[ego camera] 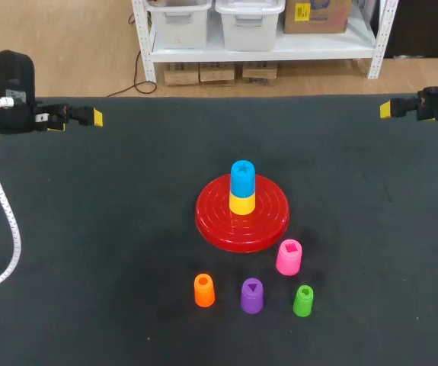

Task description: Pick up and stack the cylinders on the red base in this order: pink,purple,orange,green

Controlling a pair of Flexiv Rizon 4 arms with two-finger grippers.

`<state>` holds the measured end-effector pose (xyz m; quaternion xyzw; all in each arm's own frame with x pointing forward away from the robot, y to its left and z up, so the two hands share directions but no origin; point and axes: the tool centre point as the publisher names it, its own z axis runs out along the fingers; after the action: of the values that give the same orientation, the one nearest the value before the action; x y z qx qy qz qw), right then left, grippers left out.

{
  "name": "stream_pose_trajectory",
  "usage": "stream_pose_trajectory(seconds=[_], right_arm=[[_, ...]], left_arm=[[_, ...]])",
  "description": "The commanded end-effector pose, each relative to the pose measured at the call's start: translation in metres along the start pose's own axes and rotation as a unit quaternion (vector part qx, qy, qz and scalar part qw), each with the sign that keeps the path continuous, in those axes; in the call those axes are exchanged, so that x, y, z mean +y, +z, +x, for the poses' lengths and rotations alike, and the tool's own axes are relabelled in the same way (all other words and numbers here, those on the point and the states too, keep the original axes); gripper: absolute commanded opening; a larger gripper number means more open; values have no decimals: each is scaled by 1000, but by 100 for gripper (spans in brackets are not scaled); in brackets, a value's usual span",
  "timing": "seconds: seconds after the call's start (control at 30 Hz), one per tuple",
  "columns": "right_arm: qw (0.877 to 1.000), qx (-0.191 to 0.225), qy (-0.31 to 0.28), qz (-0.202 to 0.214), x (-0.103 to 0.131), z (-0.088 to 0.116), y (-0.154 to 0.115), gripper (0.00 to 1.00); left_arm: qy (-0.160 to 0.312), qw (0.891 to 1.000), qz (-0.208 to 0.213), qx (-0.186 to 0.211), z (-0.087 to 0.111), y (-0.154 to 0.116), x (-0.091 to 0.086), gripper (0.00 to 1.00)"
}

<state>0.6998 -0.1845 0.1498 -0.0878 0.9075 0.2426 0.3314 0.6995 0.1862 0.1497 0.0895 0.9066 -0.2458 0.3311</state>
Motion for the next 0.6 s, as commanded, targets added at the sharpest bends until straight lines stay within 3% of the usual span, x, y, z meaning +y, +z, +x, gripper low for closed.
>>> stream_pose_trajectory(seconds=[0.03, 0.13, 0.23, 0.33, 0.5, 0.6], right_arm=[[1000, 1, 0, -1, 0, 0, 0, 100], [1000, 1, 0, -1, 0, 0, 0, 100], [1000, 1, 0, -1, 0, 0, 0, 100], [1000, 1, 0, -1, 0, 0, 0, 100], [1000, 1, 0, -1, 0, 0, 0, 100], [1000, 1, 0, -1, 0, 0, 0, 100]], left_arm=[[-1, 1000, -3, 2, -1, 0, -1, 100], [-1, 1000, -3, 2, -1, 0, -1, 100], [77, 996, 39, 32, 5, -5, -12, 100], [116, 989, 86, 30, 9, -9, -12, 100], [208, 967, 143, 36, 18, -22, -23, 100], [276, 946, 167, 31, 23, -28, -33, 100]])
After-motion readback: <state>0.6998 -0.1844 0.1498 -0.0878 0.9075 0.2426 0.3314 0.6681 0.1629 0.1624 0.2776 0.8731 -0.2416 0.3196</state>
